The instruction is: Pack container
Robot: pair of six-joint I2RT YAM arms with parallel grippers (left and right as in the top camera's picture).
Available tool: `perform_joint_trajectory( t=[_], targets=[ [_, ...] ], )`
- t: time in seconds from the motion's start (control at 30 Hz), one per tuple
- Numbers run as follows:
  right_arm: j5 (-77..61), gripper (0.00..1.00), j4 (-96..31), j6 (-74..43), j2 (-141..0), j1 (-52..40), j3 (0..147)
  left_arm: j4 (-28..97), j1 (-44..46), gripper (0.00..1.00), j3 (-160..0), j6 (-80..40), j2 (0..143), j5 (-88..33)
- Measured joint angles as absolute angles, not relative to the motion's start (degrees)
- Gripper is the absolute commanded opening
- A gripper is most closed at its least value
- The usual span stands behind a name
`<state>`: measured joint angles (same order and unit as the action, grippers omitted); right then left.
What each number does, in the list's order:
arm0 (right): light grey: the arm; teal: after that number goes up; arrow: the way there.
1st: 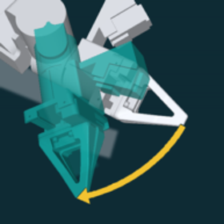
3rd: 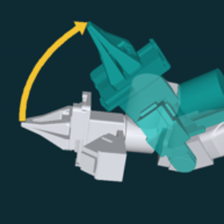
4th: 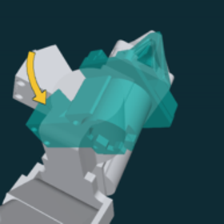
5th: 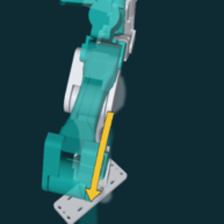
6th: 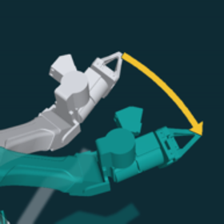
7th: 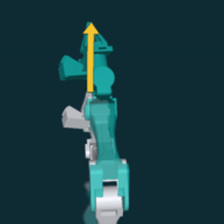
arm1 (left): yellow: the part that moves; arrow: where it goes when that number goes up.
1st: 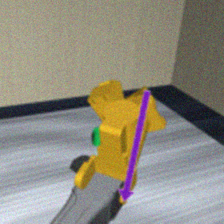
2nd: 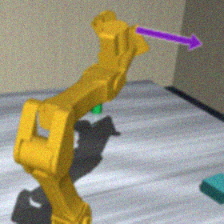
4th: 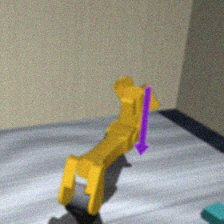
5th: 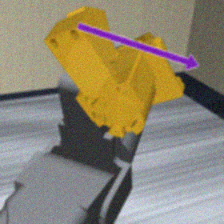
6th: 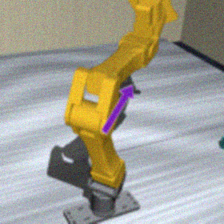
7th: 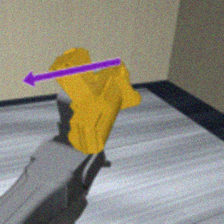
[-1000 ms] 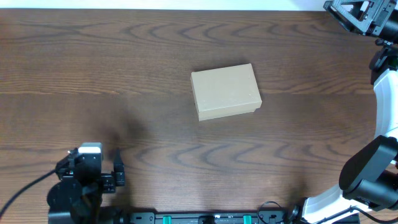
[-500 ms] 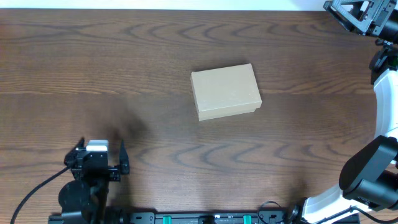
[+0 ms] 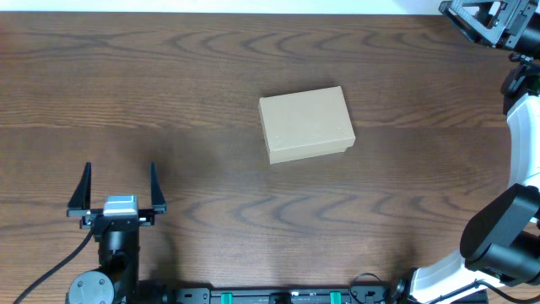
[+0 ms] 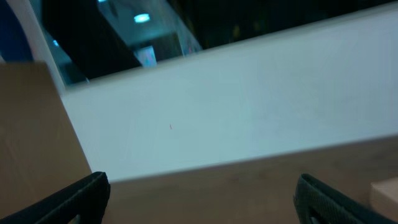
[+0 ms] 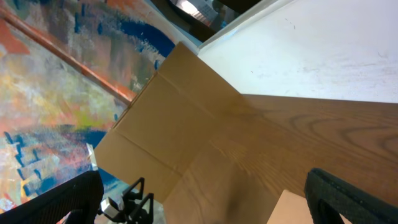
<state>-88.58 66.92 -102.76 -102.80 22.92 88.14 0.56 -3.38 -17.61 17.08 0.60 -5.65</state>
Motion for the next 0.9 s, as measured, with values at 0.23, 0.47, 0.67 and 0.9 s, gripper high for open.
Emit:
perform_joint_trajectory(
  t=[0.23,0.47,0.67,0.9],
  targets=[
    [-88.58,0.99,66.92,-102.76,-102.8,22.92,88.14,-3.68,-3.33,0.95,-10.41,18.06,0.58,-7.01],
    [-88.58,0.99,66.89,-102.76,-102.8,22.92,88.14,-4.05,-3.33,0.95,-7.42,18.33,0.58,-7.6],
    [-88.58,0.99,66.92,-102.76,-102.8,22.92,88.14,-3.92,-3.33,0.95,-4.08,18.48,0.58,-7.6],
    [-88.58,0.99,66.92,-102.76,-102.8,22.92,88.14,-5.13,-3.33,0.95,-0.97,18.79,0.58,-7.6]
  ],
)
